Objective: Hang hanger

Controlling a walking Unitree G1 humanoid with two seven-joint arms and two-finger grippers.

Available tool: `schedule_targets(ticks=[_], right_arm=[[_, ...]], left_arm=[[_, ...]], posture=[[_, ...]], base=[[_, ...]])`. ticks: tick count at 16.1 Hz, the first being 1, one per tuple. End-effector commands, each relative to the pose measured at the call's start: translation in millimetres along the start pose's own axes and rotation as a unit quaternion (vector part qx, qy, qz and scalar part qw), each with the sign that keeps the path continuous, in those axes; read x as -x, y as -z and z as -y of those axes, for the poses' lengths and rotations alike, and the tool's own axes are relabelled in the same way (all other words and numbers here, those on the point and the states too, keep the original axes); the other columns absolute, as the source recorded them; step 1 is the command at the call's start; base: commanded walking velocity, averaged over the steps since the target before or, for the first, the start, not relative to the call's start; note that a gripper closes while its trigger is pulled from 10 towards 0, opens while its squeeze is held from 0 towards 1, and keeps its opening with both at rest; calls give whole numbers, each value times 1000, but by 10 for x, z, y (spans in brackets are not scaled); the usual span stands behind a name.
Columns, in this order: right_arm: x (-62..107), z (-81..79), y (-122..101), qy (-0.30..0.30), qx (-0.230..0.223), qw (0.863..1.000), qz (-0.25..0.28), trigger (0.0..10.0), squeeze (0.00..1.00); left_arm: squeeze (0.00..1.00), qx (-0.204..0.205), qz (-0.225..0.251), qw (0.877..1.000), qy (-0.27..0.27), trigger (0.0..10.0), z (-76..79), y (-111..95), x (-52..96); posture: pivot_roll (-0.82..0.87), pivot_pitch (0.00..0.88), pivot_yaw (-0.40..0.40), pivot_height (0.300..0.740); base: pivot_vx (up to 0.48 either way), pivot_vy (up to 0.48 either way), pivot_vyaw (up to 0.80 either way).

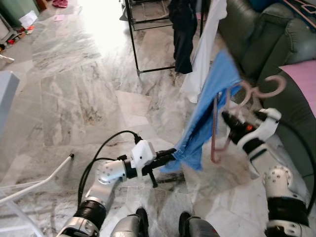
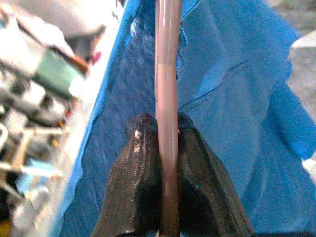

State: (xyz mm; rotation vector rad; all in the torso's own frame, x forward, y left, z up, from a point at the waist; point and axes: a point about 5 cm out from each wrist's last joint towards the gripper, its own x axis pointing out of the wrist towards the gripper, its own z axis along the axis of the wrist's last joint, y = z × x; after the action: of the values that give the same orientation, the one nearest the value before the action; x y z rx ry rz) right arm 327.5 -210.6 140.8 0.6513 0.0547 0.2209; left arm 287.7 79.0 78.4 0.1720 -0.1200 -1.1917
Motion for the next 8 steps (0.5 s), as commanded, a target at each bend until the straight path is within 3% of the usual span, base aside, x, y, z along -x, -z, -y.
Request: schedule_targets(ticks=[1, 3, 7, 8], right_arm=[[-38, -110, -210, -13, -16, 998, 59, 10000, 0], [-143, -224, -342, -8, -52, 994, 97, 10000, 0], [-309, -466, -437, -21, -103, 988, 110, 10000, 0], [-355, -546, -311, -34, -66, 996, 54, 10000, 0]], left_arm=[[0, 10, -17, 1000, 10, 10000, 99, 100, 15], [0, 16, -32, 999, 24, 10000, 194, 174, -20], [0, -2, -59, 998, 37, 10000, 296, 260, -69], [0, -39, -96, 994, 20, 10000, 266, 302, -94]], posture=[[-168, 225, 61, 740], [-171, 226, 55, 740], [-175, 228, 54, 740], [-184, 228, 47, 740]], base=[[0, 0, 0], [0, 0, 0], [0, 0, 0], [0, 0, 0]])
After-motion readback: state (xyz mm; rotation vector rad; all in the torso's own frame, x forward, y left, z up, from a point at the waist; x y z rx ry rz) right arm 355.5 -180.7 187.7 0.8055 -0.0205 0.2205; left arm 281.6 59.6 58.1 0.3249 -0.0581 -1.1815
